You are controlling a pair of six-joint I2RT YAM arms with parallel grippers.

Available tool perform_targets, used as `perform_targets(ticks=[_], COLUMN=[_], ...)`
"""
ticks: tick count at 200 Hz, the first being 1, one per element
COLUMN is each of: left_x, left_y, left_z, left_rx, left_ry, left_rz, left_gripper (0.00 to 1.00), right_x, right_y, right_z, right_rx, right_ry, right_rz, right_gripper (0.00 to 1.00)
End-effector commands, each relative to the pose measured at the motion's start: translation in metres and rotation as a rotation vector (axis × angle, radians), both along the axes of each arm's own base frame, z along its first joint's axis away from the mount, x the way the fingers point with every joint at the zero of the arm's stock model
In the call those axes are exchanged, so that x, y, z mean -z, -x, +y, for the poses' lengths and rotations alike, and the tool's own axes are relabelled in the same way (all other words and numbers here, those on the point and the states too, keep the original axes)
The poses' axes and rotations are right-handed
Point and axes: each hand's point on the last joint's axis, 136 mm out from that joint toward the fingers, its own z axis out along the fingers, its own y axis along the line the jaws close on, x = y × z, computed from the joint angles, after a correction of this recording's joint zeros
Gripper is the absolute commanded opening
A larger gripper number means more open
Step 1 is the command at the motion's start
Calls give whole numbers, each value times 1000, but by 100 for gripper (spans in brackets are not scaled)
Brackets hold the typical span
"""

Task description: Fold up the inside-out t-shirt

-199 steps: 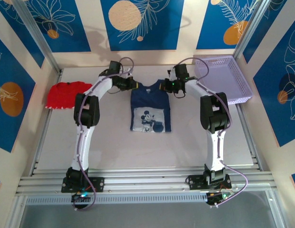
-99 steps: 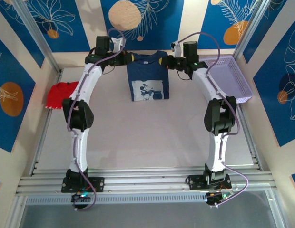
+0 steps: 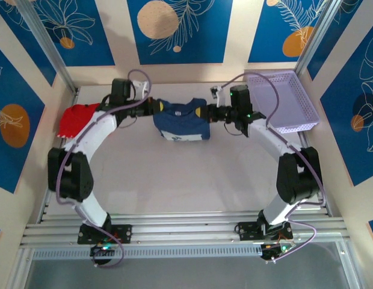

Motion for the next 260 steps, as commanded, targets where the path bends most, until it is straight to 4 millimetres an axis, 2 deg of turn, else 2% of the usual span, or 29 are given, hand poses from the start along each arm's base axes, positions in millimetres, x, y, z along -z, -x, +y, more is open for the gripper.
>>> perform_targets(ticks=[1,24,41,61,83,107,123,144,164,193,227,248,260], left_x=[-7,24,41,53,61,72,72,71,81,107,148,170,178], left_y=[38,84,108,125,130,117,104,79,53,16,-16,-34,-43], left_z=[-18,-29,-33,-34,-32,-24,-23,-24,-21,-17,-11,-16,-18], left_rx=[30,63,69,67,56,1,-8,-18,-26,-41,-66,-53,-54], left_ry=[47,12,-11,-18,-37,-106,-114,-124,-154,-191,-245,-269,-277], left_rz=[-59,-1,33,78,90,100,84,67,83,132,198,230,241], left_gripper=[0,0,0,0,0,0,0,0,0,0,0,14,27], right_x=[6,35,52,72,87,92,93,92,97,116,146,169,176], right_y=[30,58,77,89,86,73,64,50,34,8,-30,-49,-57], right_z=[5,-7,-17,-28,-38,-43,-44,-45,-46,-47,-41,-48,-53], right_rx=[-23,11,37,68,116,144,149,151,155,165,158,188,201], right_ry=[-15,25,43,83,112,126,148,158,182,207,245,292,303], right_rz=[11,84,136,191,250,288,293,306,335,421,494,550,567], right_gripper=[0,0,0,0,0,0,0,0,0,0,1,5,14])
